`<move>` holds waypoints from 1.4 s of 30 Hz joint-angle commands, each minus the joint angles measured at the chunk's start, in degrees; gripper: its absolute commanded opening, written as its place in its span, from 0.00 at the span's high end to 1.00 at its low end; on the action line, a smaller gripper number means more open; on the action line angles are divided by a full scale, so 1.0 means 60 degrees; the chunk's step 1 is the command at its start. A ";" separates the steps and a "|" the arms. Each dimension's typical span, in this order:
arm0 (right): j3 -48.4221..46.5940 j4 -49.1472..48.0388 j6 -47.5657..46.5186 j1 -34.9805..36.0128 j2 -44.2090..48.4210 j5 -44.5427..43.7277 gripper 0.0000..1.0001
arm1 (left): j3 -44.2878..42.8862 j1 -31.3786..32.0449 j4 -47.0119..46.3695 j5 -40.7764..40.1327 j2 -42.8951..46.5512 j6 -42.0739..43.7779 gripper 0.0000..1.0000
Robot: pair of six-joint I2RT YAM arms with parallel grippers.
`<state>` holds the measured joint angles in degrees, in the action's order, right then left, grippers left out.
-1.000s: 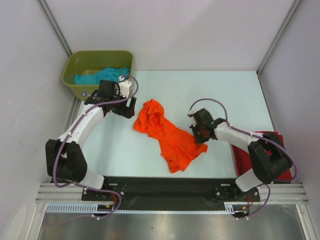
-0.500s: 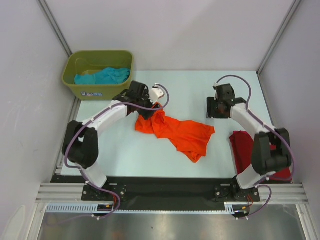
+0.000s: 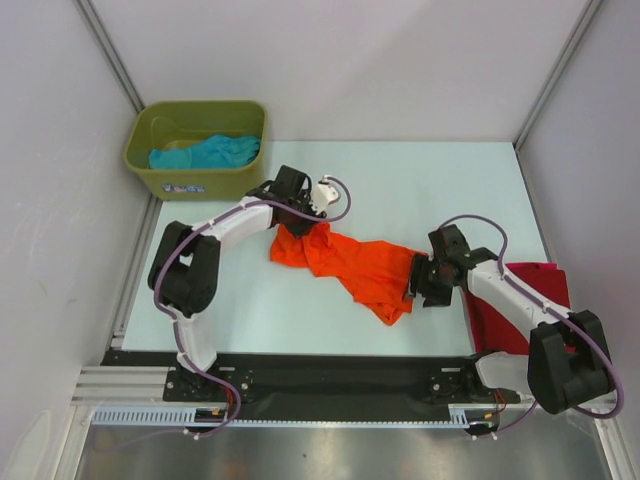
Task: Fold and stack the t-shirts
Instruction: Flatten the tshirt out
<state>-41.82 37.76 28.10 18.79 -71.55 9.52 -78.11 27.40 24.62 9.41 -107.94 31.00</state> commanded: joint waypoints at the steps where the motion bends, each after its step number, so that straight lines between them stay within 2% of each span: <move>1: 0.0451 -0.0651 0.0736 0.0033 0.0324 0.0843 0.41 | -0.0048 0.0136 -0.0426 0.0103 0.0163 -0.0273 0.63; 2: 0.0539 -0.0813 0.0766 0.0033 0.0236 0.1034 0.41 | -0.0107 0.0136 -0.0383 0.0000 0.0148 -0.0333 0.73; 3: 0.0656 -0.0988 0.0781 0.0019 0.0148 0.1210 0.41 | -0.0267 0.0107 -0.0296 0.0014 0.0192 -0.0420 0.87; 6: 0.0963 -0.1456 0.0854 -0.0054 -0.0218 0.1284 0.39 | -0.0444 0.0121 -0.0061 0.0219 0.0382 -0.0567 0.96; 8: 0.1067 -0.1852 0.0985 -0.0157 -0.0292 0.1372 0.45 | -0.0488 0.0121 -0.0003 0.0073 0.0456 -0.0655 1.00; 9: 0.1111 -0.1927 0.1015 -0.0172 -0.0307 0.1402 0.50 | -0.0546 0.0121 0.0041 0.0029 0.0499 -0.0685 1.00; 10: 0.1097 -0.1957 0.1030 -0.0187 -0.0307 0.1344 0.61 | -0.0576 0.0121 0.0071 -0.0015 0.0514 -0.0699 1.00; 12: 0.1097 -0.1972 0.1030 -0.0230 -0.0263 0.1241 0.73 | -0.0722 0.0121 0.0275 -0.0045 0.0616 -0.0670 1.00; 13: 0.1097 -0.2001 0.1030 -0.0245 -0.0248 0.1212 0.86 | -0.0766 0.0121 0.0334 -0.0088 0.0675 -0.0670 1.00; 15: 0.1082 -0.1870 0.0928 -0.0420 -0.0146 0.1168 1.00 | -0.0985 0.0063 0.0568 -0.0278 0.0865 -0.0743 1.00; 19: 0.0323 -0.0774 0.0447 -0.0772 0.0527 0.0598 1.00 | -0.1498 -0.0142 0.1459 -0.0513 0.1407 -0.0817 1.00; 23: -0.1799 0.1478 -0.0491 -0.1050 0.1303 -0.0996 1.00 | -0.1981 -0.0245 0.2223 -0.1010 0.2313 -0.0466 1.00; 27: -0.4621 0.2567 -0.1210 -0.1460 0.1568 -0.1571 1.00 | -0.2580 -0.0289 0.2721 -0.1887 0.3047 0.0075 0.99; 29: -0.5549 0.3079 -0.1561 -0.1739 0.1612 -0.1934 1.00 | -0.3049 -0.0318 0.3190 -0.2502 0.3369 0.0179 1.00; 30: -0.6583 0.3213 -0.1679 -0.1855 0.1656 -0.2025 1.00 | -0.3603 -0.0347 0.3336 -0.2709 0.3516 0.0266 1.00; 33: -0.8054 0.3579 -0.2089 -0.2222 0.1744 -0.2493 1.00 | -0.4789 -0.0464 0.3834 -0.3325 0.4014 0.0384 1.00; 34: -0.8972 0.3624 -0.2177 -0.2281 0.1788 -0.2611 1.00 | -0.5099 -0.0494 0.4140 -0.3457 0.4131 0.0399 1.00; 42: -1.2815 0.3711 -0.3100 -0.2413 0.1774 -0.3549 1.00 | -0.8408 -0.0494 0.6002 -0.4101 0.5011 0.0122 1.00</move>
<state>-111.00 58.94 13.26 4.54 -61.19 -7.53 -121.14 24.73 54.63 -11.00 -81.23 31.99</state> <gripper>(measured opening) 0.010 0.014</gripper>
